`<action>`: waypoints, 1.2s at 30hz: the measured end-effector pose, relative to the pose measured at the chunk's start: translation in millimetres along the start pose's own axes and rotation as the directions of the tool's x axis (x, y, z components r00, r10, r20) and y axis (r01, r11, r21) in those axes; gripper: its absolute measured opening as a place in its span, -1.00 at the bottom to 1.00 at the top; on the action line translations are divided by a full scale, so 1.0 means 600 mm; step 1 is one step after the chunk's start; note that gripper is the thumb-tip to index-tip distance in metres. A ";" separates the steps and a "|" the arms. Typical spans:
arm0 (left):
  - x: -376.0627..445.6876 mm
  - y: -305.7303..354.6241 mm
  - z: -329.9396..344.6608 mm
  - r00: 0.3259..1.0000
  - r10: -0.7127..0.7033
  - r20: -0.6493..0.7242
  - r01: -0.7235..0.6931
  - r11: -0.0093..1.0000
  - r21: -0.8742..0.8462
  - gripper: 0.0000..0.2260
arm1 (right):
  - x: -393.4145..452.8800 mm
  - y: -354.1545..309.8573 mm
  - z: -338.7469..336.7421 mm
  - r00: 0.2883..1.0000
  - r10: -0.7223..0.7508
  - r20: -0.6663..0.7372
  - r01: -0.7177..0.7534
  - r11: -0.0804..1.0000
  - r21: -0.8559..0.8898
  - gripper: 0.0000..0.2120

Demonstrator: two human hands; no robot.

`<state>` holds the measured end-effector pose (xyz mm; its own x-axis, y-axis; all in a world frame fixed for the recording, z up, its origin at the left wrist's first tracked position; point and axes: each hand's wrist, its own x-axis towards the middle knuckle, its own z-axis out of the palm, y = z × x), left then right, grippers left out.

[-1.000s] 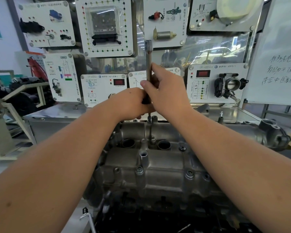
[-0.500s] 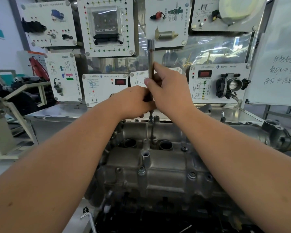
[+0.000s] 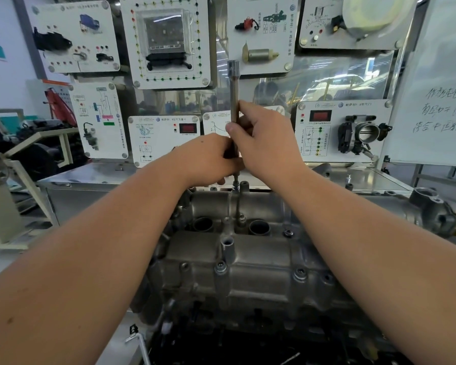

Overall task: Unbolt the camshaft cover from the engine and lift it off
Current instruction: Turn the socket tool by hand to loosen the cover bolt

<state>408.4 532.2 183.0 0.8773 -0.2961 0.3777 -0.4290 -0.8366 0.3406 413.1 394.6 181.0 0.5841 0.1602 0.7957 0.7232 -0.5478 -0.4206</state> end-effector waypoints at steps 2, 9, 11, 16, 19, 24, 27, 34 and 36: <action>0.001 -0.003 0.000 1.000 0.012 0.025 -0.011 1.000 -0.024 -0.84 | 0.001 0.002 -0.002 1.000 0.009 0.023 -0.009 1.000 0.010 -0.92; -0.002 0.001 -0.002 1.000 0.018 0.001 -0.018 1.000 -0.005 -0.84 | -0.004 -0.001 -0.001 1.000 0.013 -0.006 -0.013 1.000 0.014 -0.84; -0.002 0.002 0.000 1.000 0.017 -0.015 -0.017 1.000 -0.002 -0.85 | -0.004 -0.002 -0.001 1.000 0.005 -0.011 -0.005 1.000 0.002 -0.89; -0.003 -0.004 0.000 1.000 -0.007 0.009 0.007 0.997 -0.078 -0.87 | 0.002 0.001 -0.003 1.000 0.008 0.015 -0.007 1.000 -0.014 -0.88; -0.004 -0.003 -0.002 1.000 -0.002 0.023 0.004 0.996 -0.093 -0.88 | -0.002 -0.001 -0.003 0.999 0.025 0.038 -0.026 0.999 0.028 -0.62; -0.002 0.003 0.000 1.000 -0.005 -0.009 0.005 0.999 -0.050 -0.79 | -0.003 0.003 0.000 1.000 0.023 0.012 -0.023 1.000 0.021 -0.61; -0.003 0.002 0.001 1.000 -0.008 -0.025 0.006 0.998 -0.066 -0.77 | -0.001 0.002 0.001 1.000 0.002 -0.001 -0.002 1.000 -0.005 -0.93; -0.004 0.002 0.000 1.000 0.000 0.008 0.000 0.997 -0.076 -0.77 | -0.004 0.001 -0.001 1.000 0.005 0.025 -0.006 0.999 0.046 -0.64; -0.003 0.004 0.001 1.000 -0.002 -0.007 0.002 0.999 -0.050 -0.77 | -0.007 -0.001 -0.001 1.000 0.019 0.015 -0.019 0.998 0.060 -0.46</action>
<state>405.8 530.7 182.6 0.8768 -0.2913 0.3827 -0.4377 -0.8129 0.3842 410.2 393.6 178.3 0.6030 0.1627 0.7810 0.7324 -0.5009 -0.4612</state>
